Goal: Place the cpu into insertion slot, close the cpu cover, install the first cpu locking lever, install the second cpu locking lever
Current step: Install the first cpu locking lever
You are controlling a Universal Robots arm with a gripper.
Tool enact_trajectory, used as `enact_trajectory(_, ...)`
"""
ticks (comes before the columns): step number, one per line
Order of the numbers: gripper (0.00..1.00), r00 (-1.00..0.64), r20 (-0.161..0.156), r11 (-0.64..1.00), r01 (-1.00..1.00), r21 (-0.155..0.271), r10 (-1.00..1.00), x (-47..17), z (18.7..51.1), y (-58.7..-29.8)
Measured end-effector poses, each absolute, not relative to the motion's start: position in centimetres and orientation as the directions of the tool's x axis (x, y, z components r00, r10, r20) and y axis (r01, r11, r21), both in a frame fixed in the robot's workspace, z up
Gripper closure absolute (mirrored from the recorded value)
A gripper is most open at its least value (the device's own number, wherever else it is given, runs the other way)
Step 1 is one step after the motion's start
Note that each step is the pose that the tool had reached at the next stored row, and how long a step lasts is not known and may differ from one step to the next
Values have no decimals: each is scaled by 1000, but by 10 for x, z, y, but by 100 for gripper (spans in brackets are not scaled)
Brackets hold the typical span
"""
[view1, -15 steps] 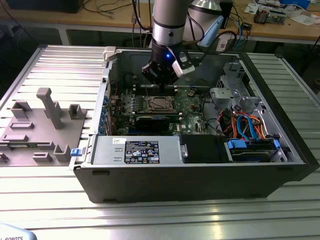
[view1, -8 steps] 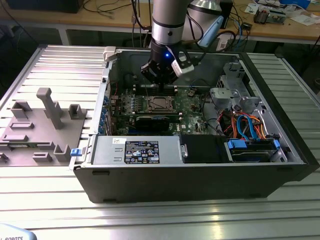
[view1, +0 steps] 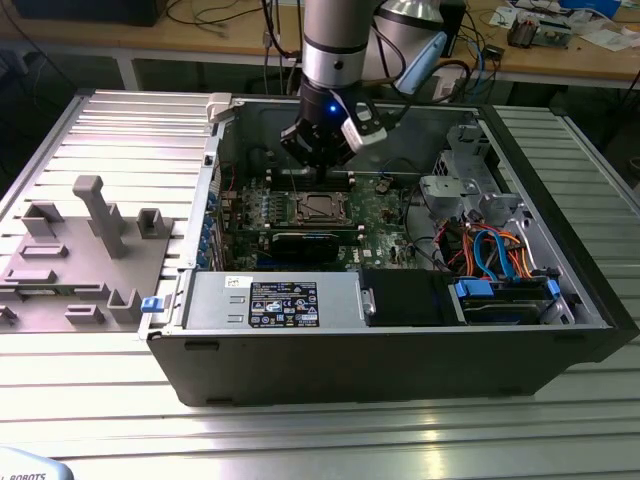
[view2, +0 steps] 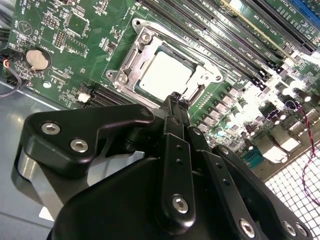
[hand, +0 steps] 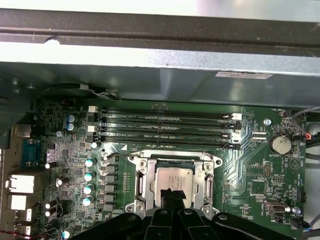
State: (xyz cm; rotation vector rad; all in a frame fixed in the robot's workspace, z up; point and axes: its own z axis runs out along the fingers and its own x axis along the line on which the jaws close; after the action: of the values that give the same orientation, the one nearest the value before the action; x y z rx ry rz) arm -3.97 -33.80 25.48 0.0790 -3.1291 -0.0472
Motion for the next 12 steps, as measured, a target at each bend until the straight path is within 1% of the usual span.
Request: enact_trajectory(12, 89, -999, 10, 998, -50, 31, -51, -54, 255, -336)
